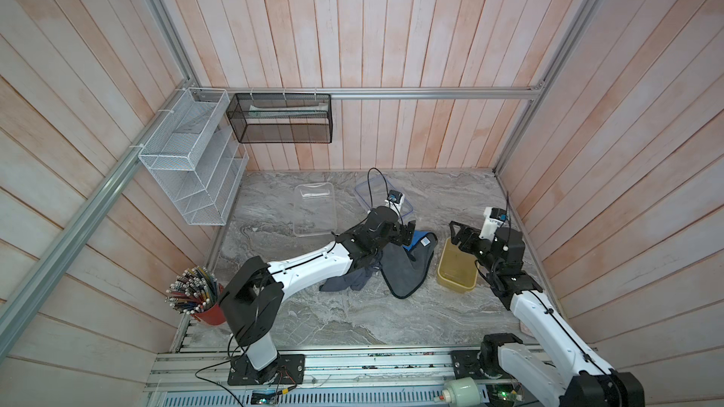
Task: Wipe the insides of the lunch boxes
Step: Move the lunch box to the center of the board.
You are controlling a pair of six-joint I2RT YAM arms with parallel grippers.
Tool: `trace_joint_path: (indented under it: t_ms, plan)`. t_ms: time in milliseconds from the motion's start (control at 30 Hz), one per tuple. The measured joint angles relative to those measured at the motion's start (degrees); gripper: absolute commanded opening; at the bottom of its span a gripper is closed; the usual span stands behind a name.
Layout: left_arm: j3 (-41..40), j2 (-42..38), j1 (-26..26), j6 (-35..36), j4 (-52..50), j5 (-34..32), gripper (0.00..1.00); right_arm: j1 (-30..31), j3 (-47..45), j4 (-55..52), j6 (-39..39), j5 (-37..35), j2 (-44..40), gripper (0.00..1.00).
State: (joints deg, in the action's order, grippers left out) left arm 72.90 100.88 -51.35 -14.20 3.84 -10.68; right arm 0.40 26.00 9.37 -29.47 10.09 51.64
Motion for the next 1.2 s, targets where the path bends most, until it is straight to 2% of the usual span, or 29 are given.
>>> trace_joint_path:
  t_ms: [133,467,667,833,967,1100,1200]
  plan:
    - [6.1,6.7,-0.8,-1.6,-1.2,5.1,0.92,-6.6,-4.0,-1.2,-3.6,2.3,-1.8,0.78]
    - [15.0,17.7,-4.8,-5.0,-6.1,15.7,0.9,-13.2,-9.9,-2.2,-9.7,6.8,-2.1,0.77]
    - [20.9,24.1,-5.2,-7.4,-10.4,20.5,0.86,-13.8,-12.7,0.0,-11.5,12.2,-0.4,0.73]
    - [22.7,26.8,-4.9,-8.7,-13.1,22.7,0.83,-13.8,-14.5,3.6,-13.1,16.3,2.6,0.69]
    - [24.8,28.3,-4.5,-10.2,-14.2,24.6,0.79,-14.1,-15.0,7.1,-14.3,19.2,6.2,0.62]
    - [24.8,28.3,-2.9,-12.0,-14.6,26.2,0.77,-14.0,-15.0,12.5,-15.8,23.8,11.7,0.5]
    - [24.6,28.3,-1.1,-12.8,-14.6,26.5,0.76,-13.2,-14.4,16.8,-17.1,26.1,15.9,0.5]
